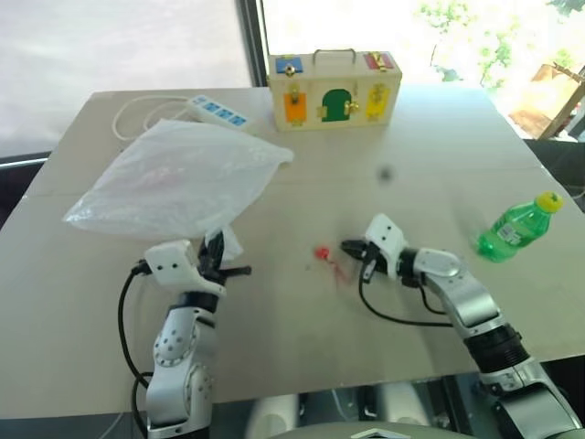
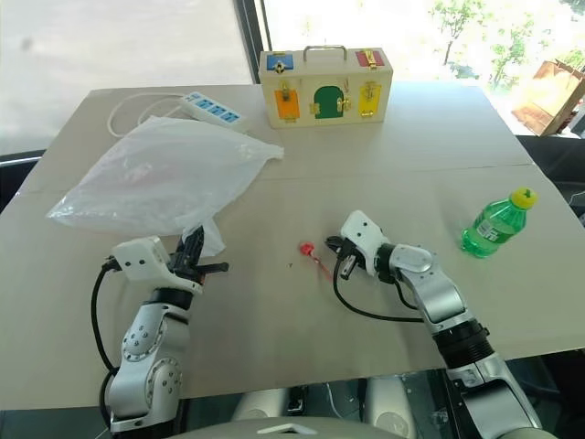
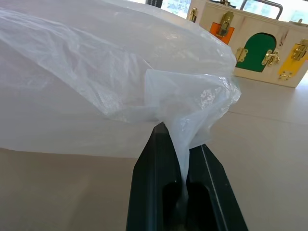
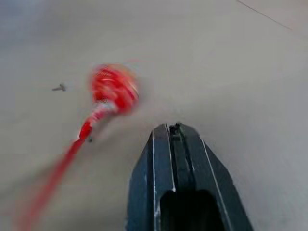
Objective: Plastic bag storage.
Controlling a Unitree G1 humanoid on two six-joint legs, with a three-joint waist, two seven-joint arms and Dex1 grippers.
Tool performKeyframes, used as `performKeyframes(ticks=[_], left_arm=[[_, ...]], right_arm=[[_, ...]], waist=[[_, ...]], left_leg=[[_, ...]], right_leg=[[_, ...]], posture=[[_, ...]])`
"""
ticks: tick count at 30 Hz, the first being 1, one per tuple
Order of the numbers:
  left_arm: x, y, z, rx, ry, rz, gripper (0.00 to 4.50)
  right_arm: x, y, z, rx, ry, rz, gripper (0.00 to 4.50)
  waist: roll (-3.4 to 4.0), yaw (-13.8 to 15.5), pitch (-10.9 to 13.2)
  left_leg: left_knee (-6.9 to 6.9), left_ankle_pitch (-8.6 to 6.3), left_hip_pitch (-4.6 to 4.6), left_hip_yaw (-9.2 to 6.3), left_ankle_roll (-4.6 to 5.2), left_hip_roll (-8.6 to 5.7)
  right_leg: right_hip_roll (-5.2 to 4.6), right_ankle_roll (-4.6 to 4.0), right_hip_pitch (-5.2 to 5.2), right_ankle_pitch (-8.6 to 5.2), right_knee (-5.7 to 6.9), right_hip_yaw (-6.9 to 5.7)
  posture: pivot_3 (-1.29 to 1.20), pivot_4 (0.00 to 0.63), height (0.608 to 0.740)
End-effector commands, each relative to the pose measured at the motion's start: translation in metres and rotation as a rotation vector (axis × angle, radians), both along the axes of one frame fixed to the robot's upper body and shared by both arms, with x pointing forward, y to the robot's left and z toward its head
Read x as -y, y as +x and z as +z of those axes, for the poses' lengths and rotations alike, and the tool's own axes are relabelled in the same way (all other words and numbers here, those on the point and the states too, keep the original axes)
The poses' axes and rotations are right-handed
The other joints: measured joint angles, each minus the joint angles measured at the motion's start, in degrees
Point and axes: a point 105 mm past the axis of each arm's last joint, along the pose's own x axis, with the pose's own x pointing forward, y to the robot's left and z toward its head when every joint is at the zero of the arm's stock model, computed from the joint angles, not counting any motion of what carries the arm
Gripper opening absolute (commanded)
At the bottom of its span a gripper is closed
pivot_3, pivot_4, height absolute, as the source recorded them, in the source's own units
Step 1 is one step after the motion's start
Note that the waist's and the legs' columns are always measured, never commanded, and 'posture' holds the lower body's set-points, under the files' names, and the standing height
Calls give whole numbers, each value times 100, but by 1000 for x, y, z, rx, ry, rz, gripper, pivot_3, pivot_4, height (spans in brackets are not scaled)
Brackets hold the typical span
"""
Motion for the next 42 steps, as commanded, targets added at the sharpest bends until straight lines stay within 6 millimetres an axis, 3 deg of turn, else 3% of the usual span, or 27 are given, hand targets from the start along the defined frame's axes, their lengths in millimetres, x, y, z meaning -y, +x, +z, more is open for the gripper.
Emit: performKeyframes(ticks=[1, 6, 10, 11, 12, 14, 16, 21, 30, 38, 41, 42], left_arm=[[8, -1, 10, 39, 3, -50, 0], [11, 0, 6, 30, -4, -79, 0], [10, 1, 4, 27, -5, -80, 0], [10, 2, 4, 27, -5, -80, 0], [10, 2, 4, 27, -5, -80, 0], [10, 2, 1, 21, -10, -84, 0], [10, 1, -2, 12, -16, -86, 0], [5, -1, -13, -21, -7, -61, 0], [-32, -7, -12, -20, -2, 97, 0], [-40, -21, -16, -38, 10, 151, 0], [-39, -24, -17, -43, 15, 157, 0], [-39, -25, -17, -44, 16, 158, 0]], right_arm=[[1, 2, 18, 50, 42, -5, 61], [7, -4, 21, 28, 30, 39, 61], [10, -6, 31, 6, 65, 59, 1782], [11, -7, 34, 3, 70, 61, 2553], [10, -8, 35, 4, 68, 78, 2835], [2, -22, 40, -6, 63, 176, 3865], [-6, -34, 40, -9, 37, 258, 4358], [-35, -38, 34, 6, 8, 326, 4358], [-94, -33, 28, 6, 2, 490, 4358], [-106, -45, -7, -77, -76, 567, 4358], [-105, -44, -13, -90, -83, 553, 3547], [-104, -43, -14, -89, -84, 551, 3052]], waist=[[0, -3, 0], [1, -2, 0], [1, -5, 1], [0, -6, 1], [0, -9, 1], [0, -7, 1], [1, -7, 1], [0, -38, 1], [0, -96, 1], [0, -136, 1], [0, -153, 1], [0, -153, 1]], left_leg=[[0, 0, 0, 0, 0, 0], [0, 0, 0, -1, 0, 0], [0, 0, 1, 0, 0, 0], [0, 0, 0, 0, 0, 1], [0, 0, 0, 0, 0, 2], [0, 0, 0, 1, 1, 2], [-1, -1, 0, 0, 1, 4], [-1, -1, 1, 1, 1, 6], [-1, 0, 0, 0, 0, 5], [-2, 0, -1, 0, -1, 8], [-2, -1, 2, 0, -1, 13], [-2, -1, 2, 0, -2, 14]], right_leg=[[0, 0, 0, 0, 0, 0], [0, -1, 0, -1, 0, 0], [0, -4, 0, -2, -2, 0], [1, -6, -1, -4, -1, 0], [1, -6, -1, -3, -1, 0], [2, -5, -2, -3, -1, 0], [1, -6, -2, -4, -2, 0], [3, -11, -4, -7, -1, 0], [4, 3, -5, 1, 2, 0], [-5, -1, -5, 0, 2, -2], [-4, -9, -5, -5, 4, -2], [-4, -10, -5, -6, 5, -2]], posture=[[0, 150, 740], [0, 150, 740], [0, 150, 740], [0, 150, 740], [0, 150, 740], [0, 150, 740], [0, 150, 740], [0, 150, 740], [0, 150, 740], [0, 150, 740], [0, 150, 740], [0, 150, 740]])
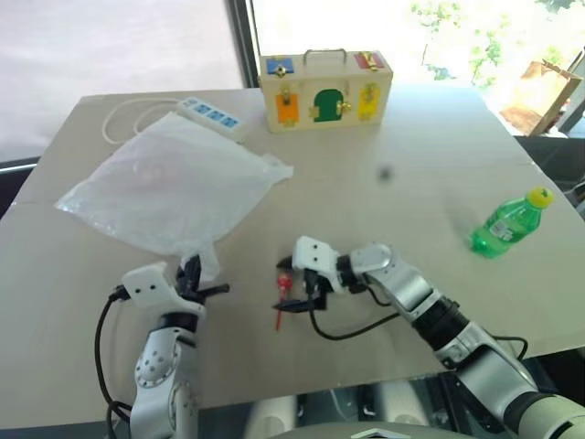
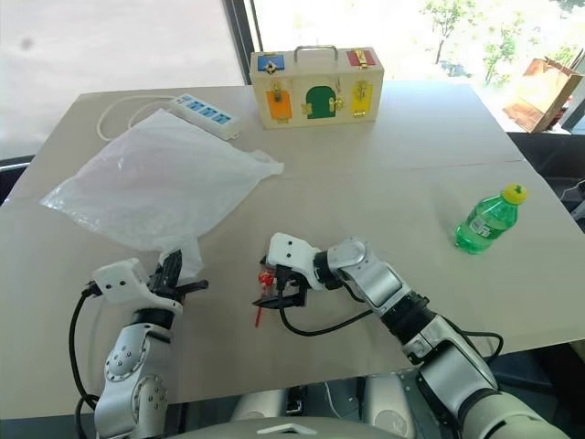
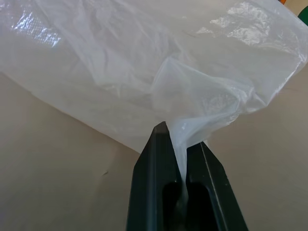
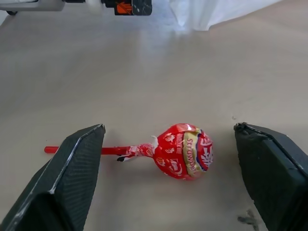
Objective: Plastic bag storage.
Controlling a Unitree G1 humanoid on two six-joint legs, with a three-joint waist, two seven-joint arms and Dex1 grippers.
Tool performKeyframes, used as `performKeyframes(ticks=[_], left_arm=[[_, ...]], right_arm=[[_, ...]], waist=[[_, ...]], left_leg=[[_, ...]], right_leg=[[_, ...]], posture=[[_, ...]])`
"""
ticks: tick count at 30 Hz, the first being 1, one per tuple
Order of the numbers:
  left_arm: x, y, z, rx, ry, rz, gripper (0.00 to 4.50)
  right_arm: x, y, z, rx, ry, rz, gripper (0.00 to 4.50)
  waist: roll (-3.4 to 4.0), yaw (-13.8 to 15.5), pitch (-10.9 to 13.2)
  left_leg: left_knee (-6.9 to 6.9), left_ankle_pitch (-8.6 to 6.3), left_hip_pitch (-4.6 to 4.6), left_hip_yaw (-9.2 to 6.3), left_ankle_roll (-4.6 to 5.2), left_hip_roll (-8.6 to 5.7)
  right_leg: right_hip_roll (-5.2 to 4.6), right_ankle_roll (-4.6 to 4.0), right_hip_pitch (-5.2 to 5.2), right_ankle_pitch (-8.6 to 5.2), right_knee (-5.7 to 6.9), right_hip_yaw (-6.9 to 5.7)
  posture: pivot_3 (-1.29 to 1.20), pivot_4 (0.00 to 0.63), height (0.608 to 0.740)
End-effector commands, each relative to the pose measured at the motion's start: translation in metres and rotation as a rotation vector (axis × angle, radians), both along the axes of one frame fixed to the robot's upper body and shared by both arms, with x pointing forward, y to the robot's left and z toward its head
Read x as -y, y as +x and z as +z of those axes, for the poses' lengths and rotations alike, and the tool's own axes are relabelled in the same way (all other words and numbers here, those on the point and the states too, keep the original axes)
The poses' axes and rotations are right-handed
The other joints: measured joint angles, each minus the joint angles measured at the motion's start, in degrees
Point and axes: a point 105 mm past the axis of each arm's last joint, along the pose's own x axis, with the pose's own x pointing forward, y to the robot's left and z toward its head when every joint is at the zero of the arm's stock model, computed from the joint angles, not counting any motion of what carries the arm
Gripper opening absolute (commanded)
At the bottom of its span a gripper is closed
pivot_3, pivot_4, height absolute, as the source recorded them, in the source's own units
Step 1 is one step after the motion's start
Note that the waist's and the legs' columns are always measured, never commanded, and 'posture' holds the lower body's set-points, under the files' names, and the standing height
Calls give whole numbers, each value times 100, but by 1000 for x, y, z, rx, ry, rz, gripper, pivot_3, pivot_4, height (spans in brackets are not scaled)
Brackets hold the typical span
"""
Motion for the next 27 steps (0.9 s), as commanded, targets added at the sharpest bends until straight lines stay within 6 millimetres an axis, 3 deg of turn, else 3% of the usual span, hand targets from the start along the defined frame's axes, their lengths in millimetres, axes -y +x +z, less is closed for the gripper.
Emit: performKeyframes(ticks=[1, 5, 12, 20, 27], left_arm=[[0, -4, 15, 53, 32, 8, 0], [1, -3, 17, 50, 38, 4, 0], [13, 5, 27, 72, 37, -64, 0], [83, 1, 52, 148, -160, -512, 0], [115, -19, 44, 47, -125, -835, 0]], right_arm=[[3, 1, -7, 7, -20, -11, 2605], [6, 4, -6, 2, -4, -32, 888], [15, 21, 16, -59, 98, -147, 849], [58, 54, 54, -247, 242, -379, 849], [60, 68, 84, -341, 375, -458, 849]], waist=[[1, 2, 0], [0, 0, -1], [0, 6, 0], [2, 4, 2], [26, -21, 17]], left_leg=[[0, 0, 0, 0, 0, 1], [0, 0, 0, 1, 0, 0], [-1, 0, -1, -1, 0, 1], [-4, -1, -8, -3, 0, -6], [-13, -1, -7, 3, 0, -1]], right_leg=[[0, 0, 0, 0, 1, 0], [-3, -1, 0, -1, 0, 0], [-5, -2, -1, -1, 2, -2], [-22, -3, -4, 0, 0, -4], [-4, -4, -17, -1, 7, 2]], posture=[[0, 150, 740], [0, 150, 740], [0, 150, 740], [0, 150, 740], [0, 150, 740]])
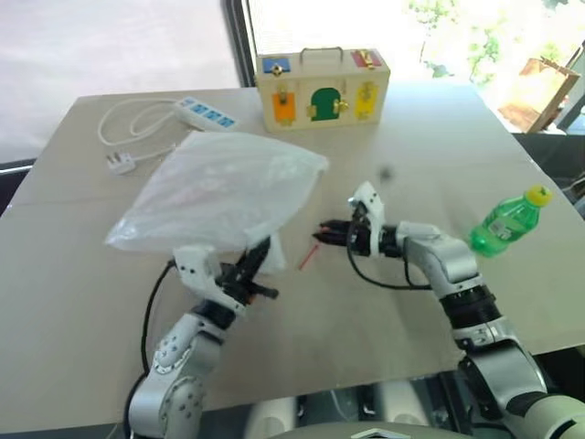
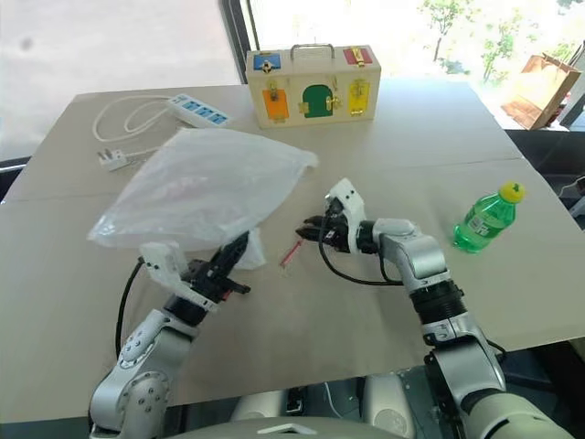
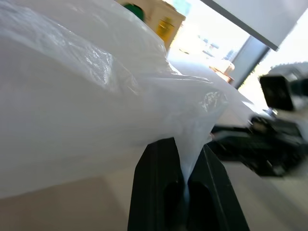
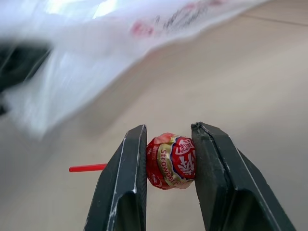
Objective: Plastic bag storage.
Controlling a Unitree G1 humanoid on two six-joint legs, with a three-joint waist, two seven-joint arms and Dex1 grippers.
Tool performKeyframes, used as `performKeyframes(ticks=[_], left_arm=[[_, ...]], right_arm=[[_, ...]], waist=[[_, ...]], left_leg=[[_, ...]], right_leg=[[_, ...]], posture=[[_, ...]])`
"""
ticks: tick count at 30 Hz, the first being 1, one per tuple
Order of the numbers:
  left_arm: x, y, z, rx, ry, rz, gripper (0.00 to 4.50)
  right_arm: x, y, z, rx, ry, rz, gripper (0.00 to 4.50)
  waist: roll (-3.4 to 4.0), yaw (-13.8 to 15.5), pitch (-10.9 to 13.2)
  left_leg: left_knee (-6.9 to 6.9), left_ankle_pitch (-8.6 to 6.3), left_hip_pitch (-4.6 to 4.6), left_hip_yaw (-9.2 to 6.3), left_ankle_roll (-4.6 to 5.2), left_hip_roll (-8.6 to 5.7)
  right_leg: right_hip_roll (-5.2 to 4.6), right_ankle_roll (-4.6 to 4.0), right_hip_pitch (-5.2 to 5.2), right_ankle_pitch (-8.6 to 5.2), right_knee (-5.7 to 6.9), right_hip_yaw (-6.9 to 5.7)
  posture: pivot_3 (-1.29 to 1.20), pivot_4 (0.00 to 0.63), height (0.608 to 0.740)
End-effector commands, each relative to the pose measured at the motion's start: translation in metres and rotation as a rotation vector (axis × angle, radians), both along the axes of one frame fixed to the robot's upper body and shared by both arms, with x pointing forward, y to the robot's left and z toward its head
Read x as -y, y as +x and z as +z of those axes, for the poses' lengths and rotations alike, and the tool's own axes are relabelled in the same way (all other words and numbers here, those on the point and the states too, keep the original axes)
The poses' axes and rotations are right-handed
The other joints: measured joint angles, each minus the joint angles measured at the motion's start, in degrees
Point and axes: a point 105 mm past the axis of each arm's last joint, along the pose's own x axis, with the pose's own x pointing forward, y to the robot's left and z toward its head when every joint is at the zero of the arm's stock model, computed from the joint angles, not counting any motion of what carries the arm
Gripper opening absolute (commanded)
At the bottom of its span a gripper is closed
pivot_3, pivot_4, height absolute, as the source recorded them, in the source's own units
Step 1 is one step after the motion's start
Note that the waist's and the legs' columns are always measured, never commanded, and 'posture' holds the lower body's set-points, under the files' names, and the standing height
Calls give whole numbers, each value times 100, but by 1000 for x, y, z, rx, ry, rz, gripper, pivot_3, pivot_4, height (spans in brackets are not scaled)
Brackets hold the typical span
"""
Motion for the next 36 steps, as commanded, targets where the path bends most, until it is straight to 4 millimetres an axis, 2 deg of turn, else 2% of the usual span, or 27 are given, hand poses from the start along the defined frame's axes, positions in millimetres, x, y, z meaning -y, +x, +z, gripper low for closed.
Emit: performKeyframes(ticks=[1, 10, 13, 15, 16, 18, 20, 22, 25, 30, 36], left_arm=[[12, -13, 6, 14, 10, -139, 0], [25, -34, -7, -54, 57, -397, 0], [31, -34, -2, -30, 33, -440, 0], [34, -32, 2, -12, 19, -454, 0], [35, -30, 3, -6, 17, -459, 0], [34, -29, 4, 7, 13, -466, 0], [31, -27, 13, 28, -30, -459, 0], [27, -23, 20, 46, -61, -445, 0], [24, -20, 21, 48, -63, -440, 0], [25, -18, 19, 54, -50, -468, 0], [30, -13, 23, 70, -56, -502, 0]], right_arm=[[-5, 3, 37, 17, 115, 1, 849], [-17, 16, 66, -82, 282, -33, 849], [-33, 24, 60, -60, 241, -101, 849], [-39, 35, 61, -27, 257, -205, 849], [-42, 36, 64, -30, 286, -227, 1858], [-45, 37, 69, -21, 307, -240, 2568], [-41, 39, 70, 64, 257, -262, 3665], [-34, 38, 70, 135, 217, -262, 4465], [-19, 46, 79, 196, 250, -336, 4465], [7, 62, 110, 282, 389, -492, 4465], [32, 74, 131, 426, 400, -668, 4465]], waist=[[4, 3, 4], [20, 12, 18], [24, 6, 21], [24, 4, 21], [25, 3, 21], [27, 4, 25], [30, 20, 28], [28, 25, 37], [27, 9, 41], [29, -2, 47], [30, -4, 50]], left_leg=[[0, 0, 0, 0, 0, 1], [0, 0, -5, 3, 0, -3], [-1, 0, -6, 4, 0, -2], [-1, 1, -6, 3, -1, -3], [-2, 1, -5, 3, -1, -3], [-2, 3, -7, 4, -4, -4], [-2, 3, -9, 2, -5, -4], [-2, 3, -10, 2, -5, -6], [-1, 3, -10, 4, -4, -9], [-10, 19, -8, 4, -31, -8], [-18, 19, -6, 4, -31, -7]], right_leg=[[0, 0, -1, 0, 2, 0], [-2, 1, -3, 0, -3, 2], [0, 1, -7, 0, 0, 2], [4, 2, -8, 0, 1, 2], [5, 2, -8, 0, 2, 3], [6, 9, -9, 4, 3, 4], [4, 17, -9, 9, 1, 4], [0, 15, -8, 7, -2, 4], [-4, 14, -7, 7, -2, 5], [17, 23, -12, 11, 0, 6], [23, 22, -20, 11, 9, 14]], posture=[[0, 150, 740], [0, 150, 740], [0, 150, 740], [0, 150, 740], [0, 150, 740], [0, 150, 740], [0, 150, 740], [0, 150, 740], [0, 150, 740], [0, 150, 740], [0, 150, 740]])
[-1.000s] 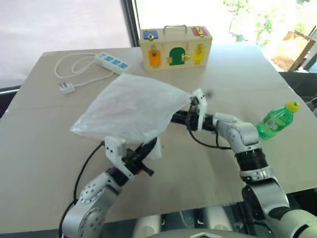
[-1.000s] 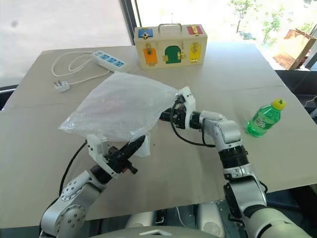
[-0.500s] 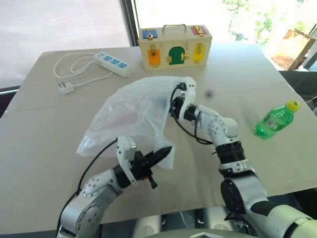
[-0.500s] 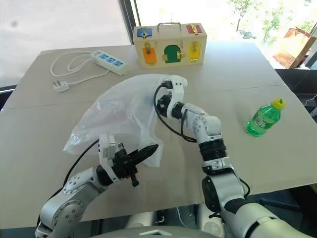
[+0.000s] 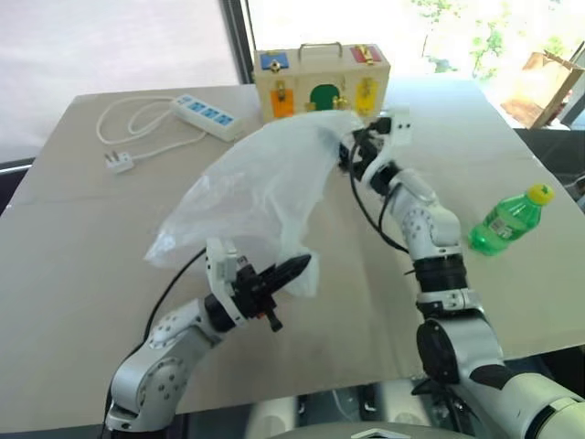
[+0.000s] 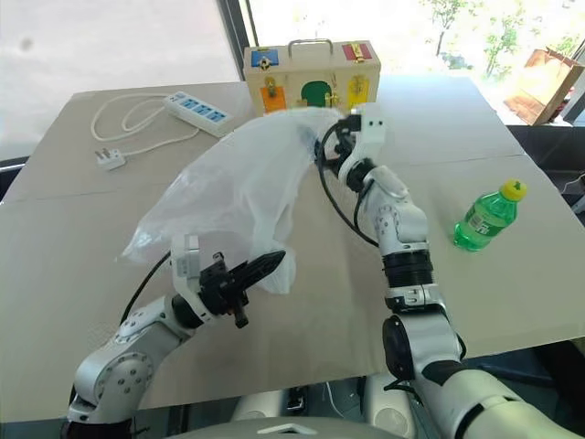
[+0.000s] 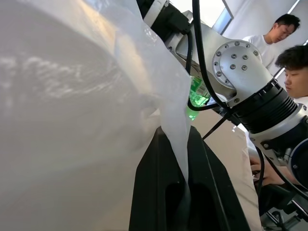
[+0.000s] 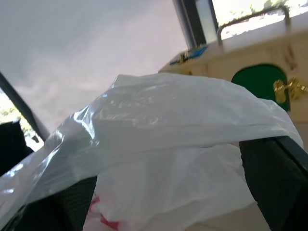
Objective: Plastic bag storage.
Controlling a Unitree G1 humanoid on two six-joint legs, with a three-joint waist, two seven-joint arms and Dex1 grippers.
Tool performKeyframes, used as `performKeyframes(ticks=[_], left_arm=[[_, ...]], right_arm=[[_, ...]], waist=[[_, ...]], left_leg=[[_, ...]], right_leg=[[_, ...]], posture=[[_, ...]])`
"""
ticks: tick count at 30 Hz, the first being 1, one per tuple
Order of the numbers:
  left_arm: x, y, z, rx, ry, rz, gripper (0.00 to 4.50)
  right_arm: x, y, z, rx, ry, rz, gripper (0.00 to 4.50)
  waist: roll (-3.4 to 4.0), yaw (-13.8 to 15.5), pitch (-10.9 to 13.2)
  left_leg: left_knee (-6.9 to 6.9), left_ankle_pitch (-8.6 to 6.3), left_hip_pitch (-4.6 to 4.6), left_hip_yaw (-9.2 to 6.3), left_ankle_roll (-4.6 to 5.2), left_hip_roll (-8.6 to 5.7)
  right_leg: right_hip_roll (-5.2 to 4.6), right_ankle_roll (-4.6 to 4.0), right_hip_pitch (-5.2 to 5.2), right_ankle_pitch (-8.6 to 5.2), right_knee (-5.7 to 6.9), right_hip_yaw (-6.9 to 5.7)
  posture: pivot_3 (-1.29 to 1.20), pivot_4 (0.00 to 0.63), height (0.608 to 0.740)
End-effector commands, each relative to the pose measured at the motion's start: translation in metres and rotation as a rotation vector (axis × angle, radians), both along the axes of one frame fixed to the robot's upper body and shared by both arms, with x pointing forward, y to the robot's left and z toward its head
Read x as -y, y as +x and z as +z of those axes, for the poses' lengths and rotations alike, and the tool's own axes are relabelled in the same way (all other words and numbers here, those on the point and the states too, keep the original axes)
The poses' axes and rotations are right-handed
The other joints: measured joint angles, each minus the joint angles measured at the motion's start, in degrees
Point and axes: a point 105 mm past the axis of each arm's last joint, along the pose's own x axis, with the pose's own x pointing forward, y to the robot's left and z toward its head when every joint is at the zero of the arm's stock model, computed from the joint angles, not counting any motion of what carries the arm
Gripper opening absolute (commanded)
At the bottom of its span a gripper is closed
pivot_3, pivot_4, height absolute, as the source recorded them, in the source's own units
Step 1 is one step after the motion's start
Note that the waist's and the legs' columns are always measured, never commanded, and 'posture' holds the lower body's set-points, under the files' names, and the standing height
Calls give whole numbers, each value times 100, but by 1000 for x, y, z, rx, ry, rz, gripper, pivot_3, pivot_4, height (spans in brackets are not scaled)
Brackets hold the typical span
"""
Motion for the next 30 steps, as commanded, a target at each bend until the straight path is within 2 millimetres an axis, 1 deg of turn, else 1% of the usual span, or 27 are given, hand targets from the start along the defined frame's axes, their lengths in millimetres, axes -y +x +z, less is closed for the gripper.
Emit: performKeyframes(ticks=[1, 3, 5, 7, 10, 13, 14, 16, 18, 20, 21, 22, 23, 24, 25, 26, 27, 28, 29, 30], left_arm=[[2, -1, 7, 26, -20, -25, 0], [0, 3, 15, 46, -37, -19, 0], [-4, 8, 29, 75, -75, 3, 0], [-7, 11, 41, 98, -107, 21, 0], [-15, 16, 58, 133, -144, 50, 0], [-28, 21, 75, 161, -200, 96, 0], [-32, 23, 80, 165, -215, 108, 0], [-34, 26, 82, 156, -230, 105, 0], [-31, 29, 80, 143, -225, 93, 0], [-28, 31, 81, 135, -235, 78, 0], [-27, 33, 83, 135, -247, 72, 0], [-27, 35, 88, 137, -274, 69, 0], [-29, 37, 93, 140, -300, 68, 0], [-31, 39, 97, 139, -327, 69, 0], [-33, 41, 101, 138, -352, 70, 0], [-36, 42, 105, 133, -380, 67, 0], [-39, 43, 109, 128, -404, 64, 0], [-41, 44, 112, 124, -421, 59, 0], [-43, 44, 114, 120, -430, 57, 0], [-45, 45, 115, 117, -436, 55, 0]], right_arm=[[15, 2, 25, 121, -8, -117, 4465], [26, 4, 25, 139, -51, -177, 4465], [38, 1, 26, 171, -124, -217, 4465], [45, -4, 25, 185, -184, -221, 4465], [58, -16, 19, 182, -298, -201, 4465], [72, -36, -1, 118, -462, -89, 4465], [76, -47, -10, 64, -512, -11, 4465], [77, -73, -24, -21, -600, 165, 4465], [76, -94, -30, -76, -629, 290, 4465], [75, -111, -28, -96, -626, 387, 4465], [74, -120, -25, -75, -635, 429, 4465], [74, -128, -13, -20, -616, 461, 4465], [77, -130, 2, 23, -578, 458, 4465], [81, -129, 19, 70, -536, 426, 4465], [88, -123, 42, 132, -472, 360, 4465], [98, -116, 63, 175, -409, 292, 4465], [115, -110, 83, 209, -366, 205, 4465], [132, -105, 95, 218, -347, 138, 4465], [146, -103, 99, 207, -351, 94, 4465], [165, -99, 93, 169, -422, 31, 4465]], waist=[[0, -1, 0], [-1, 11, 1], [-2, 18, 2], [-4, 35, 4], [-5, 23, 4], [-10, 38, 8], [-11, 35, 9], [-12, 46, 12], [-14, 32, 13], [-21, 17, 18], [-25, 18, 20], [-32, 28, 24], [-38, 38, 29], [-46, 45, 33], [-54, 42, 38], [-58, 30, 45], [-61, 26, 48], [-64, 41, 49], [-72, 70, 51], [-78, 148, 51]], left_leg=[[0, 0, 0, 0, 0, 0], [-2, 1, -2, 2, -2, -1], [-2, 6, -4, 1, -9, -1], [-2, 6, -5, -1, -9, -1], [-2, 11, -5, 2, -16, -1], [-3, 10, -5, 3, -15, -1], [-3, 6, -5, -2, -8, 2], [-3, 1, -5, -1, 0, 2], [-3, 0, -2, 0, 3, 1], [-3, -1, 3, 5, 5, -1], [-3, -1, 4, 4, 5, 1], [-3, -1, 4, 1, 5, 2], [-3, -1, 4, -2, 5, 2], [-2, -1, 3, -2, 4, 2], [-1, -1, 3, -2, 4, 2], [1, -1, 2, 0, 4, 2], [4, -1, 1, 5, 4, 2], [6, -1, 1, 9, 4, 1], [6, -1, 0, 7, 4, -1], [6, -1, -2, 1, 4, -2]], right_leg=[[0, 0, 0, 0, 0, 1], [0, 0, -2, 0, 0, 4], [-1, 0, -4, 0, 0, 4], [-4, 0, -4, 0, 1, 4], [-5, 1, -4, 1, 1, 8], [-3, 2, -4, 1, 0, 9], [-4, 2, -4, 1, 0, 6], [-5, 2, -4, 1, 0, 7], [-6, 2, -1, 1, -1, 7], [1, 1, 0, 0, -4, 11], [6, 1, 0, -1, -4, 13], [9, 1, 0, -1, -4, 12], [10, 1, 0, -1, -4, 12], [10, 1, 0, -1, -4, 13], [10, 2, 1, -1, -4, 13], [10, 2, 1, 0, -4, 15], [10, 3, 0, 1, -4, 21], [10, 4, -1, 1, -4, 25], [8, 4, 0, 1, -5, 23], [8, 3, 4, 1, -10, 17]], posture=[[0, 150, 740], [0, 150, 740], [0, 150, 740], [0, 150, 740], [0, 150, 740], [0, 150, 740], [0, 150, 740], [0, 150, 740], [0, 150, 740], [0, 150, 740], [0, 150, 740], [0, 150, 740], [0, 150, 740], [0, 150, 740], [0, 150, 740], [0, 150, 740], [0, 150, 740], [0, 150, 740], [0, 150, 740], [0, 150, 740]])
